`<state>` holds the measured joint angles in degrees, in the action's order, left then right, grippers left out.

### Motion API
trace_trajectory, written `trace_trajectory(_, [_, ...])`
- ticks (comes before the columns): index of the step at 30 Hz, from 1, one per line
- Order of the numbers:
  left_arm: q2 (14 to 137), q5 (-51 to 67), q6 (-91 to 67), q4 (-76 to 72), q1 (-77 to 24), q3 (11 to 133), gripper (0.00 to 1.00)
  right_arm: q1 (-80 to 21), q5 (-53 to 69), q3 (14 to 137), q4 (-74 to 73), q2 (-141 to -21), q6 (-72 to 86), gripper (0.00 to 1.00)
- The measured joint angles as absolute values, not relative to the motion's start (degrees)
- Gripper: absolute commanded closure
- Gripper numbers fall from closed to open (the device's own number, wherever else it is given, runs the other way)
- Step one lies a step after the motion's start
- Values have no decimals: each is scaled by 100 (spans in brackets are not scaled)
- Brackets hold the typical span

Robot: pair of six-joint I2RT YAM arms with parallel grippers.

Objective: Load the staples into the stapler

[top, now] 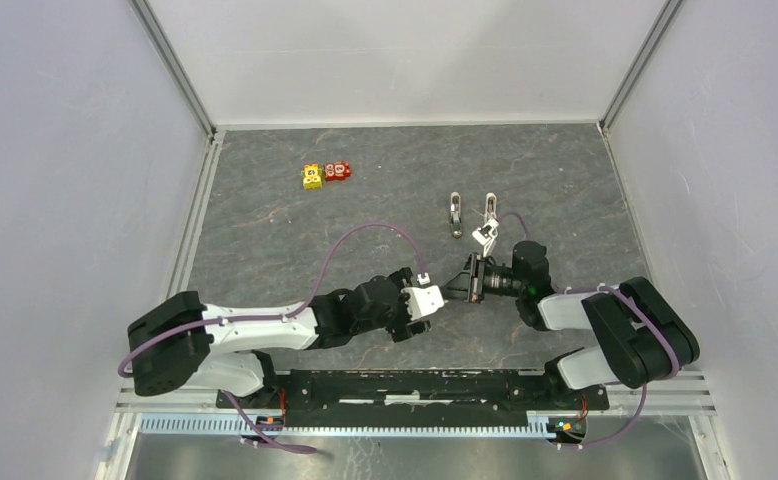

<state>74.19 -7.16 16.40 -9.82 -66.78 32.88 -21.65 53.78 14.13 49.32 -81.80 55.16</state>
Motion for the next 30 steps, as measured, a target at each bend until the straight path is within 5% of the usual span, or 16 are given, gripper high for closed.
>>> trace_trajectory(20, [7830, -537, 1640, -854, -6678, 3607, 44, -2165, 5371, 1326, 5026, -8108, 5596, 72])
trace_trajectory(30, [7832, -545, 1640, -851, -6678, 3610, 49, -2165, 5345, 1326, 5065, -8171, 5627, 70])
